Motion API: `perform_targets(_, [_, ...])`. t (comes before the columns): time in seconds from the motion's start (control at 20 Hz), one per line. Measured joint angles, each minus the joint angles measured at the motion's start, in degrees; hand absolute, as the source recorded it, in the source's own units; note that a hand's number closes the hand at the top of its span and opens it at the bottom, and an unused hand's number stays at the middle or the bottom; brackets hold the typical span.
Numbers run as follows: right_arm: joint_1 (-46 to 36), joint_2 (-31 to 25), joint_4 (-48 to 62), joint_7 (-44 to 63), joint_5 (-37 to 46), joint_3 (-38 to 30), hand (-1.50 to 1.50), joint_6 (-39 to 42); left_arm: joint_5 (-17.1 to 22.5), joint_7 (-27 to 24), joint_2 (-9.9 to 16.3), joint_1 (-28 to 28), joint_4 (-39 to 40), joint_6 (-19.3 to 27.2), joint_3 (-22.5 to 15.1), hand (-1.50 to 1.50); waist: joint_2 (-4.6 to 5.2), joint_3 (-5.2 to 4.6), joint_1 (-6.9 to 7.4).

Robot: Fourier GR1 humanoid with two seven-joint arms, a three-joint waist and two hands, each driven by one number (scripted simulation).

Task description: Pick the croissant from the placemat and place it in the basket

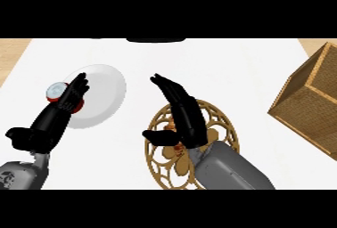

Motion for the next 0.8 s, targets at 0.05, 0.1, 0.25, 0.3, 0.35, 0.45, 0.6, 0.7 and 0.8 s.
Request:
perform_targets(0.05, [-1.32, -1.02, -0.1, 3.43, 2.62, 0.1, -1.5, 0.45, -0.1, 0.2, -0.11, 0.15, -0.1, 0.27, 0.02, 0.0, -0.23, -0.02, -0.34])
perform_targets(0.1, [-2.53, -2.12, -0.18, 6.97, 4.89, 0.21, -1.5, 1.57, 0.06, 0.15, 0.21, 0.44, 0.07, 0.01, 0.33, 0.0, -0.41, -0.05, -0.64])
perform_targets(0.25, [-6.98, -5.25, -0.56, 16.9, 9.27, 0.87, -1.5, 8.97, -0.13, 0.01, 0.36, 0.34, 0.92, 0.04, 0.79, 0.0, -0.62, -0.12, -1.29])
perform_targets(0.3, [-8.17, -6.1, -0.95, 19.93, 9.79, 1.35, -1.5, 12.38, -0.1, -0.11, 0.43, 0.37, 0.89, -0.11, 0.86, 0.0, -0.67, -0.12, -1.32])
perform_targets(0.35, [-9.6, -6.66, -1.64, 22.8, 9.48, 1.57, -1.5, 16.21, -0.32, -0.03, 0.01, 0.35, 0.79, 0.2, 0.57, 0.0, -0.72, -0.11, -1.36])
perform_targets(0.45, [-11.7, -7.3, -3.98, 28.5, 7.71, 1.81, -1.5, 23.79, -0.49, -0.06, -0.38, 0.21, 0.81, 0.32, 0.38, 0.0, -0.68, -0.06, -1.42])
perform_targets(0.6, [-13.73, -7.94, -9.33, 36.84, 3.3, 1.36, -1.5, 34.36, -0.7, -0.46, -0.64, 0.89, 0.57, 0.38, 0.32, 0.0, -0.6, 0.04, -1.33])
perform_targets(0.7, [-14.94, -8.06, -13.54, 41.75, -0.26, 0.08, -1.5, 39.93, -0.75, -0.58, -0.44, 1.17, 0.22, 0.09, 0.48, 0.0, -0.44, 0.1, -1.07])
perform_targets(0.8, [-15.82, -8.34, -17.69, 45.2, -3.82, -1.54, -1.5, 44.01, -0.57, 0.38, -0.54, 0.32, -0.28, 0.05, 0.76, 0.0, -0.25, 0.16, -0.89])
